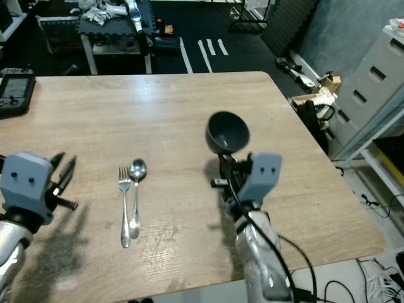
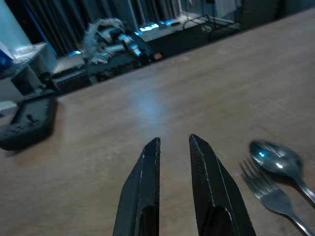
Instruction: Setting the table
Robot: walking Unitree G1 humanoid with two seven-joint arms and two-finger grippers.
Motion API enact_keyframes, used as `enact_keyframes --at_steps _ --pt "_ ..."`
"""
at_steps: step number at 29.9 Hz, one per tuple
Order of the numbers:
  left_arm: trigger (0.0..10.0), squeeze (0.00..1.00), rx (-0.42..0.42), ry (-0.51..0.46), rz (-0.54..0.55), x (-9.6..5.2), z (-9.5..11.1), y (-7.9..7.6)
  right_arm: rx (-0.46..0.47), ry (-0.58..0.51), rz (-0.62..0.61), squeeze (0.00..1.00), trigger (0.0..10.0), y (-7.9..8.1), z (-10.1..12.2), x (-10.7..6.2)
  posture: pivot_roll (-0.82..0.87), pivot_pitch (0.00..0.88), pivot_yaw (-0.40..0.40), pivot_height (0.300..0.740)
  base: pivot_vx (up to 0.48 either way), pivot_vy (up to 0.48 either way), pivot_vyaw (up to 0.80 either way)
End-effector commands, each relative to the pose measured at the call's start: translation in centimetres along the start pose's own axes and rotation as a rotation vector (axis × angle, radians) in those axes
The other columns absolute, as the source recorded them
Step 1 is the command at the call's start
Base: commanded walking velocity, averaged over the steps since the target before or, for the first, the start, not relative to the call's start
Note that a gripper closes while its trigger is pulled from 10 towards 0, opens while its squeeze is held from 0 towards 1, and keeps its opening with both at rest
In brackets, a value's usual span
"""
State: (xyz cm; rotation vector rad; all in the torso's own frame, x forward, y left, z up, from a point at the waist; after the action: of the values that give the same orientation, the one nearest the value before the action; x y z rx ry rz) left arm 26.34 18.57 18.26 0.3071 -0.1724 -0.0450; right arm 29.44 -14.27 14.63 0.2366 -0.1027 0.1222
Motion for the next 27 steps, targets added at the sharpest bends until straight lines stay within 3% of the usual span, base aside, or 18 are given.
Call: enact_keyframes --at_steps 1,5,11,18,27 --pt "10.0 0.0 -0.007 0.024 -0.006 -0.2 -0.6 -0.4 -0.045 -0.006 -0.02 0.0 10.0 -0.4 -0.4 -0.2 0.07 0.0 0.028 0.74 0.0 0.0 0.0" --pt "10.0 0.0 -0.013 0.016 0.004 0.4 -0.7 -0.4 -0.129 -0.035 -0.074 0.0 10.0 -1.9 -0.3 0.1 0.08 0.0 0.039 0.74 0.0 0.0 0.0" --pt "10.0 0.0 -0.017 -0.012 0.008 2.1 -0.4 -0.4 -0.137 -0.1 -0.203 0.0 10.0 -4.7 1.0 0.1 0.06 0.0 0.062 0.74 0.0 0.0 0.0" --pt "10.0 0.0 -0.017 -0.032 -0.012 3.1 -0.2 -0.8 -0.139 -0.12 -0.196 0.0 10.0 -4.2 1.1 0.7 0.06 0.0 0.052 0.74 0.0 0.0 0.0" --pt "10.0 0.0 -0.02 -0.019 0.0 3.1 -0.8 -0.7 -0.117 -0.096 -0.185 0.0 10.0 -3.8 0.5 0.8 0.05 0.0 0.041 0.74 0.0 0.0 -0.14"
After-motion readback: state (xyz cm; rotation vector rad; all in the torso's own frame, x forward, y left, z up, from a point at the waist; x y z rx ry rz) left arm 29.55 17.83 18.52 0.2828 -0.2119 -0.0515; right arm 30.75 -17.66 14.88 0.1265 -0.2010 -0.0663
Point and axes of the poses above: a point about 5 cm out from each wrist's last joint towards the gripper, its own x axis pointing out of the wrist towards the gripper, its own z axis along the axis of the wrist's last joint, y = z × x, the point moved 2 cm from there along x, pointing out of the wrist towards the gripper, and after that the axes turned 1 degree about x, right-handed, at the moved point
